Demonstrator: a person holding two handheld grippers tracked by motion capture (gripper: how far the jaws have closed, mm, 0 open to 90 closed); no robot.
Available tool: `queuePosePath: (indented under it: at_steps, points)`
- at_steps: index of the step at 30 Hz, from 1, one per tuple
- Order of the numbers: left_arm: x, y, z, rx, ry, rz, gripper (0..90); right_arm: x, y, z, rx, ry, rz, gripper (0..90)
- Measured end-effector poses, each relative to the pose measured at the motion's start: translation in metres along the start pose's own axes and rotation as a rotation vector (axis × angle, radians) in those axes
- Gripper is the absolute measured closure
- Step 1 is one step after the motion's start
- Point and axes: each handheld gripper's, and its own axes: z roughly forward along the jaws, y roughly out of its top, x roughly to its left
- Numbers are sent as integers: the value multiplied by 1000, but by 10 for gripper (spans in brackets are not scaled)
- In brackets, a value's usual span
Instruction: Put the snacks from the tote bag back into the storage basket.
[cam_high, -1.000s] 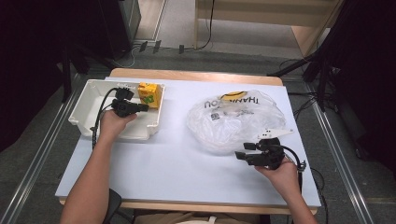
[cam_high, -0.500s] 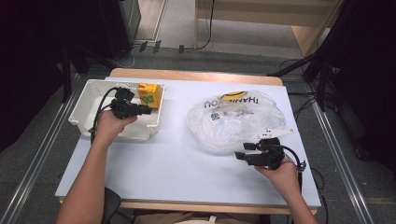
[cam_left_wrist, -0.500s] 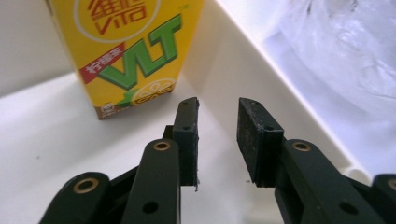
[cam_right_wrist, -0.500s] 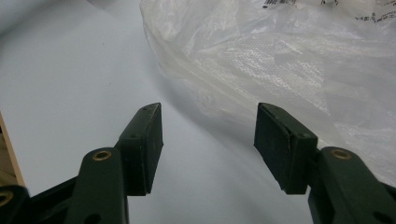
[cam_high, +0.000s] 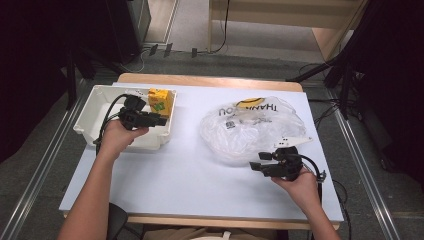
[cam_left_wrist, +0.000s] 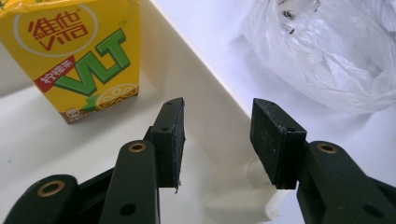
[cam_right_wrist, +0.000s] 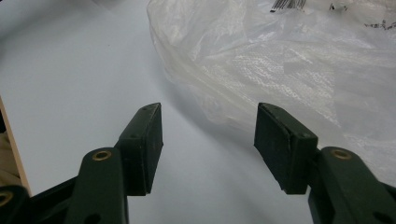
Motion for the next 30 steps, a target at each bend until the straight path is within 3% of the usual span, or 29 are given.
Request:
queuePosePath:
  at_steps: [12, 30]
  points:
    - [-26, 8, -3, -11, -50, 28, 515, 2, 4, 4, 13, 15, -8, 430]
    - [-63, 17, 15, 7, -81, 117, 471, 4, 4, 4, 15, 19, -17, 430]
